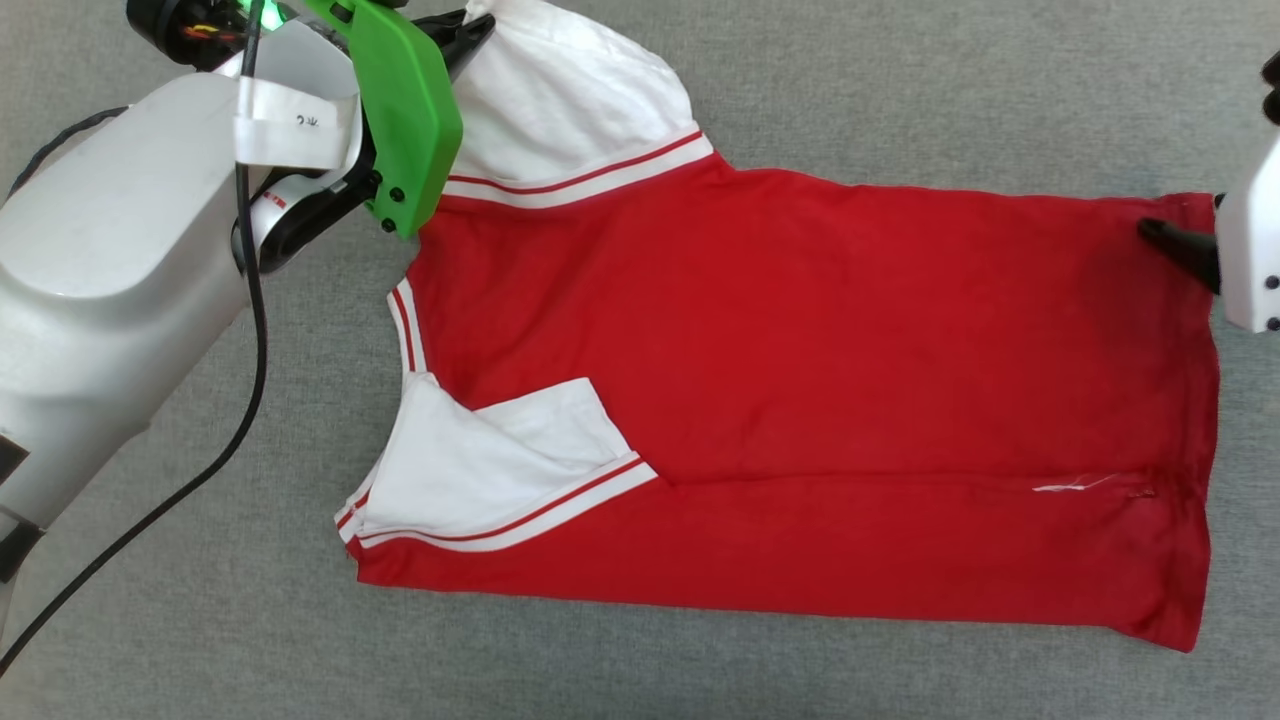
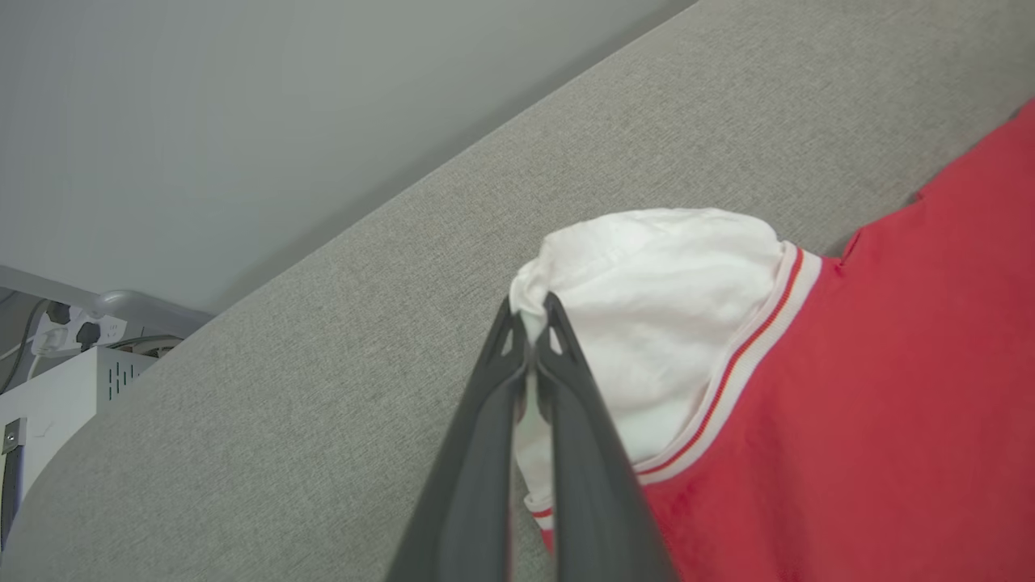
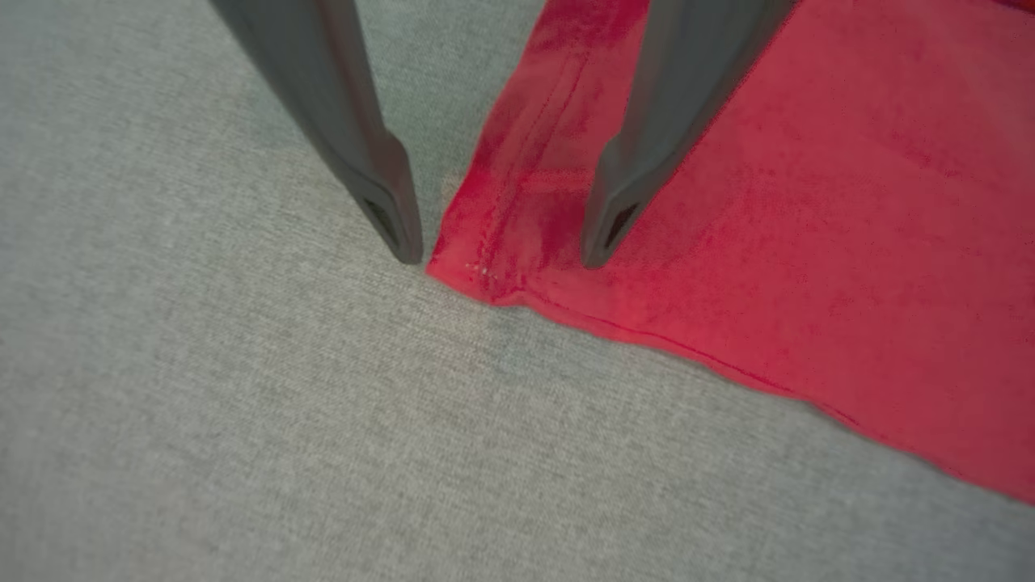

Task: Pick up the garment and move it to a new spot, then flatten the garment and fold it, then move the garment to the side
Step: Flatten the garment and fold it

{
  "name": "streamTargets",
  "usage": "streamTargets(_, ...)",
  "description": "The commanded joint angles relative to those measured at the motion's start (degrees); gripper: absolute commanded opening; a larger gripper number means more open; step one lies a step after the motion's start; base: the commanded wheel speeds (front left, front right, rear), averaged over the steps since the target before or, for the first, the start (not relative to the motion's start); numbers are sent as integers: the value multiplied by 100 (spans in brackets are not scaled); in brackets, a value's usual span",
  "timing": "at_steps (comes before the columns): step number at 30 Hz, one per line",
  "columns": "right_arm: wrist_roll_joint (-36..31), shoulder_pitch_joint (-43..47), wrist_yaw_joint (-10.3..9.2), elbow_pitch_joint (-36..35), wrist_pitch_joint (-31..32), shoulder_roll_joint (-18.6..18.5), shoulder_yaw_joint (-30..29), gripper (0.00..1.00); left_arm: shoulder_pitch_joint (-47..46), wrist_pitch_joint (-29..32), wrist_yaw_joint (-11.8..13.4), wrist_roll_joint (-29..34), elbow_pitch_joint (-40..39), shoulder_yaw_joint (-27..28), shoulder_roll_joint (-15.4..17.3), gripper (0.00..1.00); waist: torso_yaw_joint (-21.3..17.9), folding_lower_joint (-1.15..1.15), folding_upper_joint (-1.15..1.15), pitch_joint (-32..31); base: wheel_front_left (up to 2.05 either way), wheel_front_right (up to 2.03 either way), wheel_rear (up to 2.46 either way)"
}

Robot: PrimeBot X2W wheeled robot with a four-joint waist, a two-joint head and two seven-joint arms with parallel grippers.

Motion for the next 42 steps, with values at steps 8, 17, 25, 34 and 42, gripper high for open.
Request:
streamTargets(8,112,125,-5,762,-598,249,589,0,276,-202,39,11,86,-25,54,0,-7,0,0,111,0,0,0)
streamTargets(17,287,318,-5,479,-2031,16,802,0,918,-619,178,132,-76,-164,330,0,-151,0,0,-741,0,0,0)
streamTargets(25,432,1414,-5,-188,-2931,-310,848,0,1967,-894,683,-36,-1090,-250,763,0,-112,0,0,-1395,0,0,0)
streamTargets(34,432,2993,-5,-893,-3313,-431,362,0,3261,-993,1346,-276,-2093,-379,1347,0,-106,0,0,-1696,0,0,0)
streamTargets(42,386,3828,-5,-1093,-3064,-182,15,0,3921,-1011,1459,-353,-2011,-457,1274,0,-138,0,0,-1436,0,0,0)
